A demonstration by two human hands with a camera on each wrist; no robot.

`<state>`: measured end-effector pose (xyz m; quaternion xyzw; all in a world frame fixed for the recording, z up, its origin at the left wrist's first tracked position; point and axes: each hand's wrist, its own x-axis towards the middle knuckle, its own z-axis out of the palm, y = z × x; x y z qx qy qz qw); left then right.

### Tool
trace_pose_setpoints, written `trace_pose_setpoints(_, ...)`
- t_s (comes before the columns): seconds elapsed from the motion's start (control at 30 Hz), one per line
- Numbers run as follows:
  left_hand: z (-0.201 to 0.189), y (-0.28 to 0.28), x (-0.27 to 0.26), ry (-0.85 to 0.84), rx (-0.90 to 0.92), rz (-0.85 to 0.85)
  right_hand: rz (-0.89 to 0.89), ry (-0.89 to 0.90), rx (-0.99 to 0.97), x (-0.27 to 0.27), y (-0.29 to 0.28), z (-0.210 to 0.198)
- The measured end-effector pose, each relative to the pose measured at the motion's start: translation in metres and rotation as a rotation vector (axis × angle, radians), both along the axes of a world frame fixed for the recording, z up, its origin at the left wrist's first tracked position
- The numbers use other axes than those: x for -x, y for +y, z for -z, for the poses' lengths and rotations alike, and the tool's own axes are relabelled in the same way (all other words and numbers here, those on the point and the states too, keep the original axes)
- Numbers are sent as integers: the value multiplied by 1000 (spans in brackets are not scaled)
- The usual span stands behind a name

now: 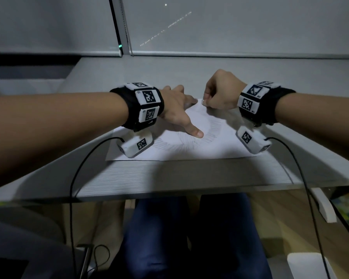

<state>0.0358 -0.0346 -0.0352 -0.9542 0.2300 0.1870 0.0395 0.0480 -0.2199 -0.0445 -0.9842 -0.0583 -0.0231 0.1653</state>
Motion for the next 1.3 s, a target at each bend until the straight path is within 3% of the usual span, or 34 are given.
trace_pose_setpoints(0.17,2,0,-2,2,4,12,-161,51,-26,18,14,6)
trace_pose_setpoints(0.43,-1,-7,-3,19,-43,-20,-39,-20,-15,6,-2,6)
trace_pose_setpoints(0.63,-2,-11,-5,26,-48,-39,-176,48,-45,26,2,5)
trace_pose_setpoints(0.83,-2,-14,-5,38,-59,-59,-28,-28,-15,6,-12,2)
trace_pose_setpoints(1.03,-4,-13,-5,43,-70,-66,-207,34,-25,29,5,6)
trace_pose_setpoints(1.2,-5,-15,-4,53,-73,-62,-42,-19,21,6,-17,1)
trace_pose_setpoints(1.3,-6,-14,-5,62,-81,-61,-78,-6,6,13,-11,3)
